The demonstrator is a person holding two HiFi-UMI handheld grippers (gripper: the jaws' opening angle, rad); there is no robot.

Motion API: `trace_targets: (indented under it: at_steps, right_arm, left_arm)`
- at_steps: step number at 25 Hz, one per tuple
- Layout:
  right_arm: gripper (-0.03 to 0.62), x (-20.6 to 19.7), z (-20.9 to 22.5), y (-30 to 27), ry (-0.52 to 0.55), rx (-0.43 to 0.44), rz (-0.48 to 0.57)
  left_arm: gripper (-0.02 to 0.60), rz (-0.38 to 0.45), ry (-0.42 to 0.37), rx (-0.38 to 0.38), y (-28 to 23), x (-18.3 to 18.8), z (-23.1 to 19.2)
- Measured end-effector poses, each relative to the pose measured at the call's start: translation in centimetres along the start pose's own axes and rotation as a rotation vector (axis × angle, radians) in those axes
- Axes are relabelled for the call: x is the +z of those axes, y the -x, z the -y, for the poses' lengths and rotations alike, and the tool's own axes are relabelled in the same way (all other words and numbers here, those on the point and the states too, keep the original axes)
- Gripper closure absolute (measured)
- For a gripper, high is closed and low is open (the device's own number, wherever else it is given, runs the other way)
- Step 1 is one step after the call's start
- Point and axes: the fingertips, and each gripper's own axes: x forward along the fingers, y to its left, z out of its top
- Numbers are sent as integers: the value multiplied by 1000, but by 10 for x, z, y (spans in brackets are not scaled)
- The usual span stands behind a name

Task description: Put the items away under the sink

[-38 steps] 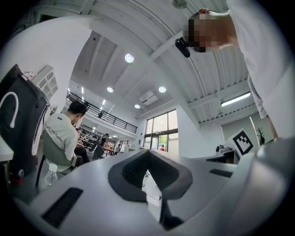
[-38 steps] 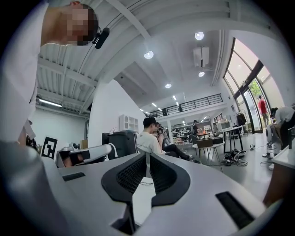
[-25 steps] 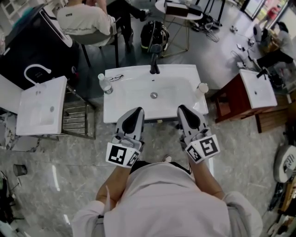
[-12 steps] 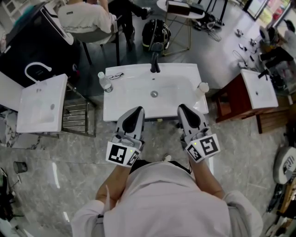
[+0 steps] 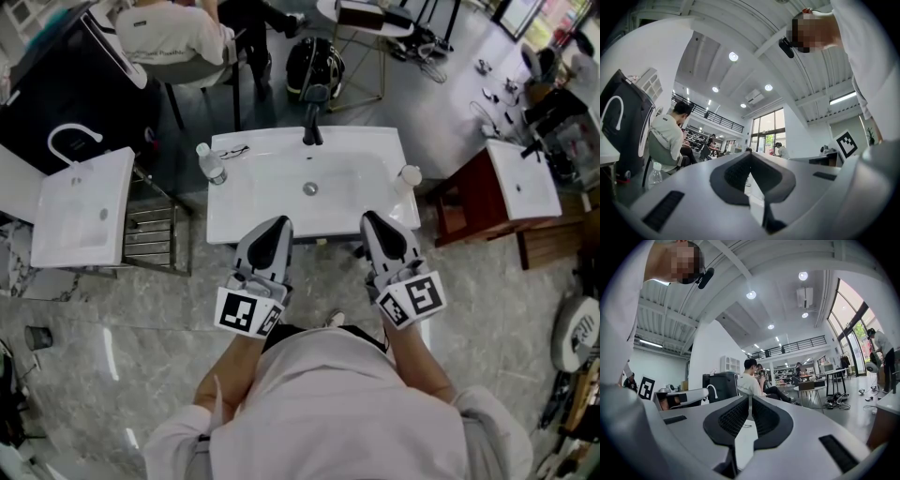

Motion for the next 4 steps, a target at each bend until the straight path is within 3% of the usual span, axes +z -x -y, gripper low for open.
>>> trace_targets:
  at_steps: [4]
  right_arm:
    - [545, -2, -1, 1, -4, -4, -6]
  left_arm:
    - [578, 3, 3, 6, 1, 0, -2]
